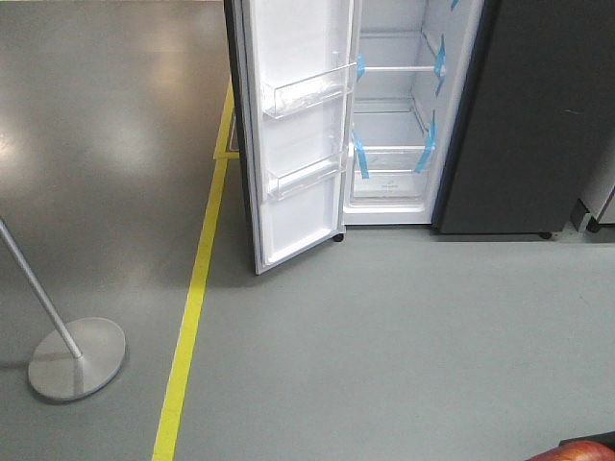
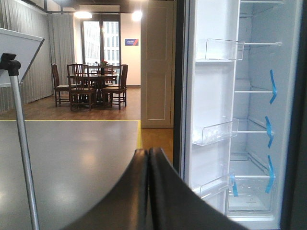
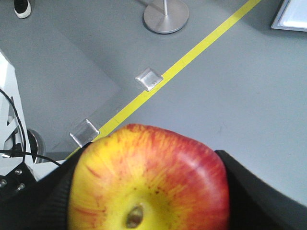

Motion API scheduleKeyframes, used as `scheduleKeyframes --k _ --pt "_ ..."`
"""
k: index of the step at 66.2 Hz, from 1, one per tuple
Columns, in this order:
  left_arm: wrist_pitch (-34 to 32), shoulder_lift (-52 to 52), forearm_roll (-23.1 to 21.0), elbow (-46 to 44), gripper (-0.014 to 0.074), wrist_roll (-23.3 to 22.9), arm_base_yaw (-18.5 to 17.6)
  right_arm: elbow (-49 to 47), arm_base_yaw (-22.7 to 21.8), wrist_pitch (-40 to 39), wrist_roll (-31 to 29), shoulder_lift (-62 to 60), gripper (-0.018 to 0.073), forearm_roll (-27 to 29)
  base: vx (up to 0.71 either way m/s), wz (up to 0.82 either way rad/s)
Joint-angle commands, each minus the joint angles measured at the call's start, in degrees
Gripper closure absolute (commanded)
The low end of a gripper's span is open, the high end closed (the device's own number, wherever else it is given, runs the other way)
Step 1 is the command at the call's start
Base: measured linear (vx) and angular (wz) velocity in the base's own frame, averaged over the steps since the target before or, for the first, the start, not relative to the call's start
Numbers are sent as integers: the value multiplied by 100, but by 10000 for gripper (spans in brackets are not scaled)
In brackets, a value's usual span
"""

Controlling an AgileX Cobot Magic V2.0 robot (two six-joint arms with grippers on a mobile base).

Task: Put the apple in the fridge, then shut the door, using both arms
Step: 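Drive the base closer to the open fridge, apple held in right gripper, then approach the fridge door shelves with the base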

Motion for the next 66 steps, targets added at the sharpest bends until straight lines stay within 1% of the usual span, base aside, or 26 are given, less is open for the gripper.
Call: scheduleKeyframes --k 1,66 --pt "-418 -82 -3 165 602 -60 -31 -142 -7 -309 -52 11 409 102 13 0" --pt "-418 -82 -3 165 602 -60 -31 -142 -7 -309 -52 11 409 102 13 0"
